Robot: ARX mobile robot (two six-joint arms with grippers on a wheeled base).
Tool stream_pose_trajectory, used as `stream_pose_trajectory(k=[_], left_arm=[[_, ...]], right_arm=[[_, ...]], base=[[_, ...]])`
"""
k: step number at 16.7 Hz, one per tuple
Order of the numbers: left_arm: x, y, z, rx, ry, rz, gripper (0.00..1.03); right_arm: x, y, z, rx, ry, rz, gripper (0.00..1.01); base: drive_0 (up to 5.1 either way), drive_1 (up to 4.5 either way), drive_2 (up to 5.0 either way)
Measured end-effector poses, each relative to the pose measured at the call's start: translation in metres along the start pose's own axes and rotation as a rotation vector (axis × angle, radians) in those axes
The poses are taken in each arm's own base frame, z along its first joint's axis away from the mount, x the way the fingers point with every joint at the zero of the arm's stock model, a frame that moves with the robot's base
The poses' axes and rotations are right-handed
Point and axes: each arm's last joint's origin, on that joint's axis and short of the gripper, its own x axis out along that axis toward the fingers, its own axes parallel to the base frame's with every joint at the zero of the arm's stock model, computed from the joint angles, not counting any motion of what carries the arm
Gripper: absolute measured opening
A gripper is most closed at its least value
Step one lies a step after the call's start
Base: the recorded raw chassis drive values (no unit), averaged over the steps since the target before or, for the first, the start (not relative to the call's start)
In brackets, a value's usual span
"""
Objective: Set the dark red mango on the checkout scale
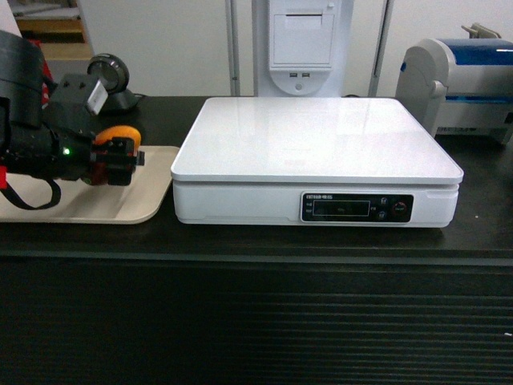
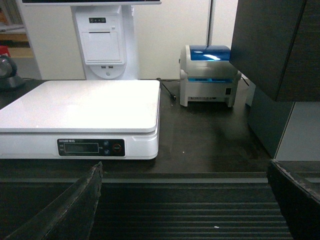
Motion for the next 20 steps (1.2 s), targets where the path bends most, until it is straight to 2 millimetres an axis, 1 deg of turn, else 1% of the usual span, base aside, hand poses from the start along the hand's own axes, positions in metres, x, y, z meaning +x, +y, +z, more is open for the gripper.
stream_pose_trajectory(k=[1, 2, 4, 6, 7, 8, 9, 10, 12, 14, 16, 18, 19, 20], left_arm=[[-0.018, -0.006, 0.005, 0.028, -0.037, 0.011, 0.65], [-0.041, -0.016, 0.007, 0.048, -0.083, -0.003, 0.65], [-0.083, -0.038, 0.001, 0.102, -0.127, -0.032, 0.65], [-0.116, -0.055, -0.007, 0.142, -0.147, -0.069, 0.65], [-0.129, -0.058, -0.006, 0.151, -0.172, -0.074, 0.65], [-0.136, -0.059, -0.002, 0.155, -0.198, -0.071, 0.65], [-0.139, -0.061, 0.001, 0.157, -0.218, -0.076, 0.65], [-0.138, -0.061, 0.001, 0.158, -0.211, -0.079, 0.65], [-0.128, -0.068, 0.005, 0.167, -0.2, -0.104, 0.65], [-0.107, -0.084, 0.037, 0.201, -0.235, -0.159, 0.65], [-0.092, -0.093, 0.051, 0.211, -0.234, -0.179, 0.65], [-0.07, -0.105, 0.064, 0.225, -0.222, -0.211, 0.65], [-0.063, -0.109, 0.068, 0.228, -0.215, -0.218, 0.65], [-0.053, -0.118, 0.074, 0.236, -0.209, -0.232, 0.65]], right_arm=[[0.0, 0.0, 0.0, 0.0, 0.0, 0.0, 0.98], [0.0, 0.0, 0.0, 0.0, 0.0, 0.0, 0.98], [0.0, 0.0, 0.0, 0.0, 0.0, 0.0, 0.98], [0.0, 0.0, 0.0, 0.0, 0.0, 0.0, 0.98], [0.0, 0.0, 0.0, 0.0, 0.0, 0.0, 0.98], [0.0, 0.0, 0.0, 0.0, 0.0, 0.0, 0.98], [0.0, 0.0, 0.0, 0.0, 0.0, 0.0, 0.98], [0.0, 0.0, 0.0, 0.0, 0.0, 0.0, 0.98], [0.0, 0.0, 0.0, 0.0, 0.0, 0.0, 0.98], [0.0, 0.0, 0.0, 0.0, 0.0, 0.0, 0.98], [0.0, 0.0, 0.0, 0.0, 0.0, 0.0, 0.98], [0.0, 0.0, 0.0, 0.0, 0.0, 0.0, 0.98], [0.0, 0.0, 0.0, 0.0, 0.0, 0.0, 0.98], [0.0, 0.0, 0.0, 0.0, 0.0, 0.0, 0.98]], base=[[0.0, 0.0, 0.0], [0.0, 0.0, 0.0], [0.0, 0.0, 0.0], [0.0, 0.0, 0.0], [0.0, 0.0, 0.0], [0.0, 0.0, 0.0], [0.0, 0.0, 0.0], [0.0, 0.0, 0.0], [0.0, 0.0, 0.0], [0.0, 0.0, 0.0], [0.0, 0.0, 0.0], [0.0, 0.0, 0.0], [0.0, 0.0, 0.0], [0.0, 0.0, 0.0]])
